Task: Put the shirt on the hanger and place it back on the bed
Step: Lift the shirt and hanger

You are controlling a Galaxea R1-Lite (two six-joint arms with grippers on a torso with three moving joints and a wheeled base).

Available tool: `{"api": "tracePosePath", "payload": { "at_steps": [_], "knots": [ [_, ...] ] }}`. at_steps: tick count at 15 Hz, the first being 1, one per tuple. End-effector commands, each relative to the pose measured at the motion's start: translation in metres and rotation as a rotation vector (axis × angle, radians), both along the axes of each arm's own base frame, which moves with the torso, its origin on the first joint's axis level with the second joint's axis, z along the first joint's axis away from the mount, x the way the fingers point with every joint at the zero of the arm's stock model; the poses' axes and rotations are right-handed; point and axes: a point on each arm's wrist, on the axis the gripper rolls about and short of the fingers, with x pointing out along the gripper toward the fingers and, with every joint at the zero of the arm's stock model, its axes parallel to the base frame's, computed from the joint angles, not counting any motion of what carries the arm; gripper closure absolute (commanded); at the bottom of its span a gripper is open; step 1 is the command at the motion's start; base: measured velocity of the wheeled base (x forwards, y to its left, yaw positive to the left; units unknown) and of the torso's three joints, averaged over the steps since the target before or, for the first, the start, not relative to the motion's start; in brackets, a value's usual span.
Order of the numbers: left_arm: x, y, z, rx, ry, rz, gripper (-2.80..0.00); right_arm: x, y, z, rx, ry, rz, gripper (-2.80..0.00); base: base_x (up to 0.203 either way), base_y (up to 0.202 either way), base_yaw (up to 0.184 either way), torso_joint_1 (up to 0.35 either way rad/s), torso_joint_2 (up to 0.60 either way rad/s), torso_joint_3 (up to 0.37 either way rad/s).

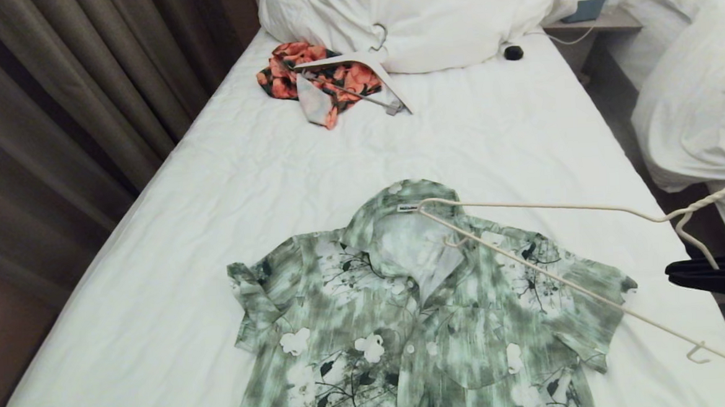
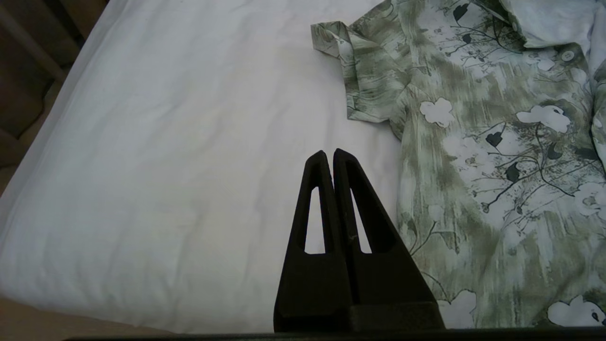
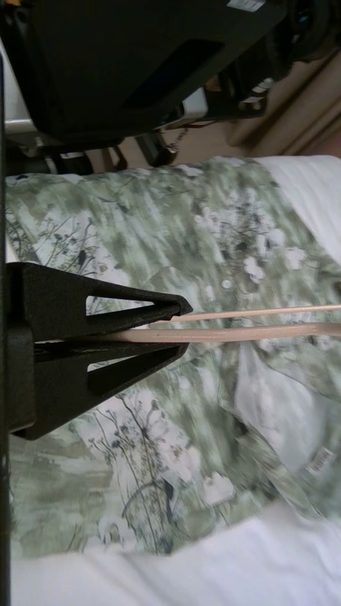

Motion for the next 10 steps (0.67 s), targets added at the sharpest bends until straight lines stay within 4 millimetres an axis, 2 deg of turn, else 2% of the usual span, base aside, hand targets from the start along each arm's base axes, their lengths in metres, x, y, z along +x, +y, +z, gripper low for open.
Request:
{"api": "tracePosePath", "payload": {
  "at_steps": [1,3,5,7,10],
  "knots": [
    [0.0,0.0,0.0,0.001,0.003,0.001,0.0,-0.005,-0.001,0.006,-0.001,-0.031,-0.007,0.0,0.0,0.0,0.0,0.0,0.0,0.0],
    [-0.002,0.0,0.008,0.007,-0.027,-0.007,0.0,-0.006,-0.007,0.006,0.012,-0.034,-0.03,0.0,0.0,0.0,0.0,0.0,0.0,0.0],
    [-0.005,-0.002,0.036,0.007,-0.059,-0.081,0.0,0.001,-0.011,0.008,0.038,-0.042,-0.018,0.0,0.0,0.0,0.0,0.0,0.0,0.0],
    [0.01,-0.005,0.048,-0.002,0.053,-0.207,0.0,0.008,-0.013,0.015,0.03,-0.068,-0.011,0.0,0.0,0.0,0.0,0.0,0.0,0.0],
    [0.048,-0.008,0.056,-0.051,0.264,-0.367,0.0,0.015,-0.013,0.02,0.025,-0.083,0.002,0.0,0.0,0.0,0.0,0.0,0.0,0.0]
  ]
}}
